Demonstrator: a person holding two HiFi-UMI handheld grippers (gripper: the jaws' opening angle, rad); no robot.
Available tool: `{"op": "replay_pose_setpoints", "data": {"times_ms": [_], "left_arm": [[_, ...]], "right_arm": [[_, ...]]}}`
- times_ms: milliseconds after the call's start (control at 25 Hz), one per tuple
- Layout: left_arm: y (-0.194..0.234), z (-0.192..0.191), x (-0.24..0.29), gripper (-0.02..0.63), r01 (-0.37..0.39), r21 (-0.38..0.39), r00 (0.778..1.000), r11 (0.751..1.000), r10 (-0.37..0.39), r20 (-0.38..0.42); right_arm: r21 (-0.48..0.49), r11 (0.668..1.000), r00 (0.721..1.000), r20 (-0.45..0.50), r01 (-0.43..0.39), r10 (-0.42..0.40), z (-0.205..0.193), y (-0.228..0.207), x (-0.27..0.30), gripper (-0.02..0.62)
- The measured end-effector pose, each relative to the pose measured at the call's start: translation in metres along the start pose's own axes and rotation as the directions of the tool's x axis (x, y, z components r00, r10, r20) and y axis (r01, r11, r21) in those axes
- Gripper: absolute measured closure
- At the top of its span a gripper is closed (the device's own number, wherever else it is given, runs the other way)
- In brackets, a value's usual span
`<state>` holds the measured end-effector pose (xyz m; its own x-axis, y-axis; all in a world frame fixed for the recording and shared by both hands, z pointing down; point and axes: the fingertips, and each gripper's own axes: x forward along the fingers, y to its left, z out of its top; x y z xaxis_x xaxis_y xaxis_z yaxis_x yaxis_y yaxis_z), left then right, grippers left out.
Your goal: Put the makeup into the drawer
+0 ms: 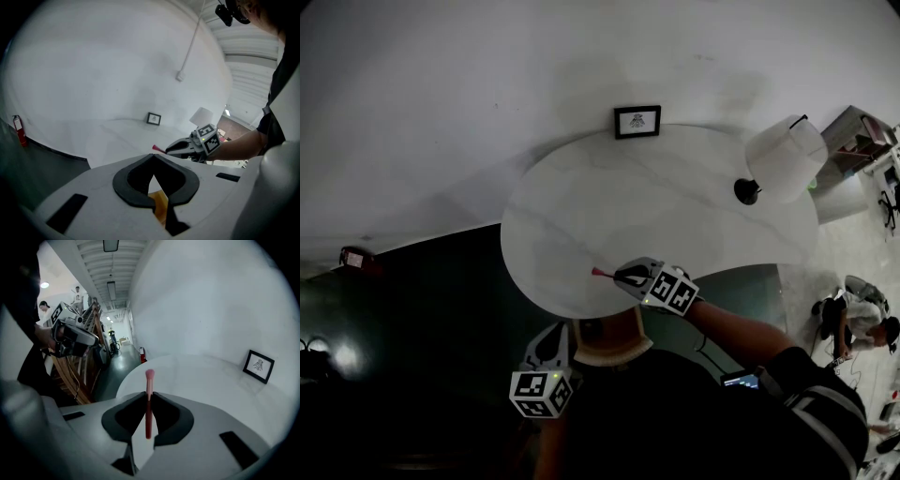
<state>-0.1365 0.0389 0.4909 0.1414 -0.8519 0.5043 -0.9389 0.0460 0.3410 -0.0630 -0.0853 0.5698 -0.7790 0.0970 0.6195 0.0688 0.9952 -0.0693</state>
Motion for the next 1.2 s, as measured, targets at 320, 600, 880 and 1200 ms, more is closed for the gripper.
{"op": "replay_pose_setpoints", "data": {"times_ms": [320, 600, 880, 1200], "left_arm": [[0.03, -0.007, -0.004, 0.595, 0.019, -0.016, 1.0, 1.0, -0.019, -0.001], [0.033, -0.017, 0.003, 0.595, 0.06, -0.017, 0.998, 0.998, -0.061, -0.024], [0.039, -0.034, 0.001, 0.595, 0.077, -0.026, 0.996, 0.997, -0.078, -0.053], [0.04, -0.062, 0.006, 0.595, 0.095, -0.049, 0.99, 0.994, -0.099, -0.102]], "right_arm": [[-0.021, 0.998, 0.999, 0.011, -0.051, 0.051, 0.011, 0.055, 0.011, 0.548], [-0.048, 0.992, 0.993, -0.016, -0.118, 0.117, 0.003, 0.098, 0.025, 0.548], [-0.114, 0.973, 0.978, -0.067, -0.203, 0.197, -0.013, 0.145, 0.038, 0.548], [-0.128, 0.947, 0.946, -0.18, -0.293, 0.269, -0.069, 0.178, 0.064, 0.548]]}}
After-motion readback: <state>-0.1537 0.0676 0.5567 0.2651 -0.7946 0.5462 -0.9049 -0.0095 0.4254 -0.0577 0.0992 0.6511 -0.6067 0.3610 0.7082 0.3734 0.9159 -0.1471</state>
